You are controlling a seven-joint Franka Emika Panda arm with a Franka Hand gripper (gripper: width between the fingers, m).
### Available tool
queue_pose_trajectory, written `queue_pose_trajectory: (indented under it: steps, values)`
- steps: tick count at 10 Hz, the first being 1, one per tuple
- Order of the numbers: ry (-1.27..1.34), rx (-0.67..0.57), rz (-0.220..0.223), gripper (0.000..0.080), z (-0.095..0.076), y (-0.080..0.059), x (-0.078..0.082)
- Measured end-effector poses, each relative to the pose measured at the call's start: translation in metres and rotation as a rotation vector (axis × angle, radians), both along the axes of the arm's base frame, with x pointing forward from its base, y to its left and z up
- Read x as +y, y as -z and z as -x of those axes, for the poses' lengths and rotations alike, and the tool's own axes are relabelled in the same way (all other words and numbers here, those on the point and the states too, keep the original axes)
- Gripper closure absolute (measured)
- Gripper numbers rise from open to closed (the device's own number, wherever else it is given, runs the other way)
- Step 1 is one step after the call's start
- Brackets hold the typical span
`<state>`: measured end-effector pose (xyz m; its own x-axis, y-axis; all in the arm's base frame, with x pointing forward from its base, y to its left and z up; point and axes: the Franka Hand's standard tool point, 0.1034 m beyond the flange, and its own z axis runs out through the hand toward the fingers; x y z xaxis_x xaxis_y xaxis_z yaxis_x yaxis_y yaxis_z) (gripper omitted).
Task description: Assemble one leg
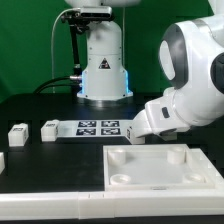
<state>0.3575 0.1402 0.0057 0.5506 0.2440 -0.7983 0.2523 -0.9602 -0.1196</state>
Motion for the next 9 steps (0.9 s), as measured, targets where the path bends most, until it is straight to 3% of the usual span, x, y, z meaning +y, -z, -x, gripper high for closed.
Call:
queue_pose_trajectory:
  steps: [7, 9]
  values:
    - [-0.002, 0.010, 0.003, 0.0508, 0.000, -0.003, 0.000]
    - [-0.011, 0.042, 0.019, 0.0506, -0.009, -0.037, -0.002]
